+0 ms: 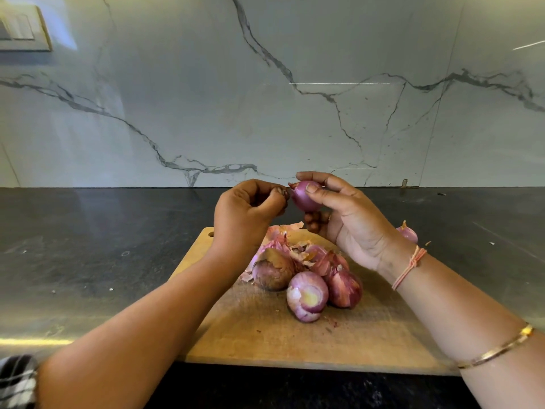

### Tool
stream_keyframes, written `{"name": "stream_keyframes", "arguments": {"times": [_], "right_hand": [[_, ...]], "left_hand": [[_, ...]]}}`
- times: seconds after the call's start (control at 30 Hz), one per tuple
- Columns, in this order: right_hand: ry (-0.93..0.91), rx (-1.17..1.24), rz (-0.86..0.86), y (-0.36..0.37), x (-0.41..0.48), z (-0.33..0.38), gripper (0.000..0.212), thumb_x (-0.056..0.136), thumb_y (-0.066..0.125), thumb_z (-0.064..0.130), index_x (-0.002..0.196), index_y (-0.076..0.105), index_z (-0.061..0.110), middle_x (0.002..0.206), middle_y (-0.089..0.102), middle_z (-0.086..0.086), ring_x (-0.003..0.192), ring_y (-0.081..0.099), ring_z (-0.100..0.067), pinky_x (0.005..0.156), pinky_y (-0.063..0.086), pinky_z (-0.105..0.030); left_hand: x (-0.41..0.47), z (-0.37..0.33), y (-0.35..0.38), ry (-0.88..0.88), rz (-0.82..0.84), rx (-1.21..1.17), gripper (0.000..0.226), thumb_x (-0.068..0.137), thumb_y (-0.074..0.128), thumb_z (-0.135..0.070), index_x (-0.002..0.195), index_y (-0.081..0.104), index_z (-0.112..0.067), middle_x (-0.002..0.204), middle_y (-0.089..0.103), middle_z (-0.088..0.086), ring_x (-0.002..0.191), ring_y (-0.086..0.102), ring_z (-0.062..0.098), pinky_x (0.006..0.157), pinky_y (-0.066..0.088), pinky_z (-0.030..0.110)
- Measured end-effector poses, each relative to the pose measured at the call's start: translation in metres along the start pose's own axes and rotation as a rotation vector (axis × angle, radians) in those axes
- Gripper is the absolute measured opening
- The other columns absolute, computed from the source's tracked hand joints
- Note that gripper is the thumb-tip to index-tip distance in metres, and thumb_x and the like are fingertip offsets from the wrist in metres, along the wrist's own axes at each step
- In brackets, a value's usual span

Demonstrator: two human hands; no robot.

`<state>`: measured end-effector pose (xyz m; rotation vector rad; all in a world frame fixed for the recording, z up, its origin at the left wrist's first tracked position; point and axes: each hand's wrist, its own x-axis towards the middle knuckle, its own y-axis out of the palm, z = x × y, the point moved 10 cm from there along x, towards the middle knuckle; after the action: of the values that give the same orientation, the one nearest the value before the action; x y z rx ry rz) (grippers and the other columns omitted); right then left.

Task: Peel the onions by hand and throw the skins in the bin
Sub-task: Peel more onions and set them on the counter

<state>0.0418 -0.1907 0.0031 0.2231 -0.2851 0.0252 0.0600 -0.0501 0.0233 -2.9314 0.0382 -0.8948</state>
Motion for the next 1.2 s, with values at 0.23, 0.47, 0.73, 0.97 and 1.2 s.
{"name": "stream_keyframes", "arguments": {"times": [0.23, 0.47, 0.73, 0.97, 1.2], "right_hand": [[0.041, 0.026, -0.062, -0.006, 0.001, -0.003, 0.025, 0.089, 0.053, 0.000, 0.112, 0.057, 0.009, 0.091, 0.055, -0.012, 0.053, 0.045, -0.009, 0.048, 0.036, -0.019], [0.053, 0.033, 0.019, 0.004, -0.004, -0.001, 0.027, 0.081, 0.059, 0.003, 0.107, 0.053, 0.007, 0.089, 0.059, -0.015, 0.056, 0.054, -0.014, 0.052, 0.044, -0.023], [0.028, 0.003, 0.059, 0.009, -0.006, -0.001, 0.029, 0.080, 0.061, -0.002, 0.107, 0.057, 0.006, 0.081, 0.063, -0.005, 0.060, 0.059, -0.016, 0.054, 0.050, -0.022], [0.030, -0.032, 0.087, 0.012, -0.008, -0.001, 0.027, 0.081, 0.059, -0.003, 0.107, 0.059, 0.005, 0.079, 0.063, -0.007, 0.059, 0.056, -0.017, 0.054, 0.048, -0.022], [0.034, -0.047, 0.100, 0.012, -0.007, -0.002, 0.036, 0.068, 0.062, 0.008, 0.104, 0.063, 0.003, 0.080, 0.061, -0.011, 0.059, 0.049, -0.016, 0.052, 0.043, -0.021]], "left_hand": [[-0.001, 0.006, -0.005, -0.056, -0.044, 0.036, 0.017, 0.088, 0.065, -0.015, 0.071, 0.068, -0.019, 0.070, 0.071, 0.002, 0.077, 0.069, 0.025, 0.077, 0.058, 0.041], [-0.003, 0.005, 0.003, -0.061, 0.026, -0.061, 0.008, 0.087, 0.067, -0.017, 0.081, 0.072, -0.019, 0.068, 0.070, -0.008, 0.067, 0.065, 0.006, 0.062, 0.054, 0.021], [-0.001, 0.013, 0.006, -0.145, 0.050, -0.226, 0.014, 0.086, 0.065, -0.004, 0.075, 0.069, -0.013, 0.065, 0.069, -0.006, 0.066, 0.064, 0.006, 0.068, 0.054, 0.019], [0.000, 0.005, 0.000, -0.091, 0.019, -0.149, 0.018, 0.081, 0.066, 0.000, 0.067, 0.066, -0.012, 0.068, 0.066, 0.004, 0.071, 0.058, 0.020, 0.076, 0.054, 0.041], [0.001, -0.003, -0.002, -0.032, 0.024, -0.064, 0.020, 0.080, 0.067, -0.002, 0.066, 0.067, -0.017, 0.058, 0.065, -0.010, 0.062, 0.058, 0.008, 0.065, 0.052, 0.027]]}}
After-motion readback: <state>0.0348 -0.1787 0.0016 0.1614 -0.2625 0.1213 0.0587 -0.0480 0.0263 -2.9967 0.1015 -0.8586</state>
